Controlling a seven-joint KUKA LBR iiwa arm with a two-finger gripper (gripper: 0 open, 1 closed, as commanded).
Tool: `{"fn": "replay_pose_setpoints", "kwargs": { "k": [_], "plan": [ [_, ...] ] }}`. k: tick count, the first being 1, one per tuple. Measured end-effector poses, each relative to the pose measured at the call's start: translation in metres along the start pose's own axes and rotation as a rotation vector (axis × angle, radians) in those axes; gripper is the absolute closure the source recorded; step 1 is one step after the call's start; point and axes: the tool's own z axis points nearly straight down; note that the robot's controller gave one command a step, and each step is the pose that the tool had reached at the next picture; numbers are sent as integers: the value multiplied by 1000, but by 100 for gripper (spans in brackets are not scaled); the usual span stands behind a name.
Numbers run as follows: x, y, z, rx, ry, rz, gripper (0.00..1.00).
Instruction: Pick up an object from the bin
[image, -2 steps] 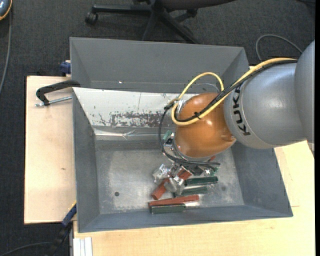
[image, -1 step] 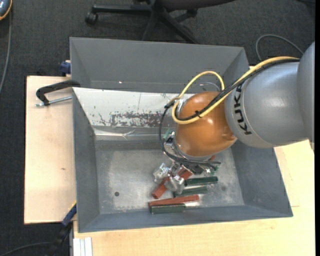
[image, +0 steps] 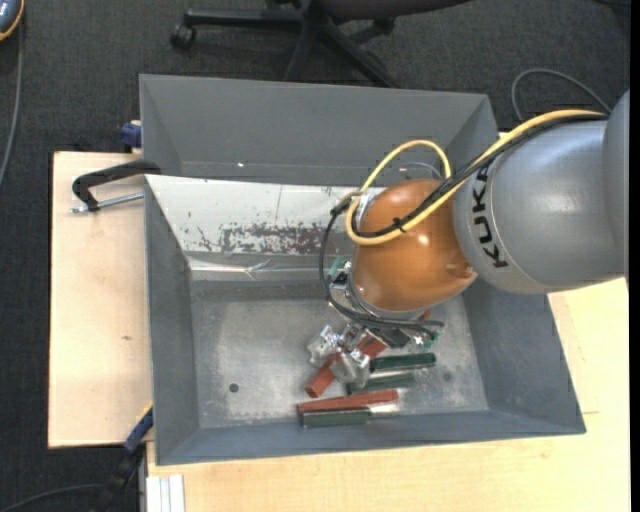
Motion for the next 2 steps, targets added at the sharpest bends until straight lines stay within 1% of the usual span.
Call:
{"fn": "replay_pose_setpoints", "kwargs": {
  "k": [1,2],
  "plan": [
    [1,1,-18,-4,4,0,100],
    [-1,0,-40,2,-2,1,100]
  ]
}}
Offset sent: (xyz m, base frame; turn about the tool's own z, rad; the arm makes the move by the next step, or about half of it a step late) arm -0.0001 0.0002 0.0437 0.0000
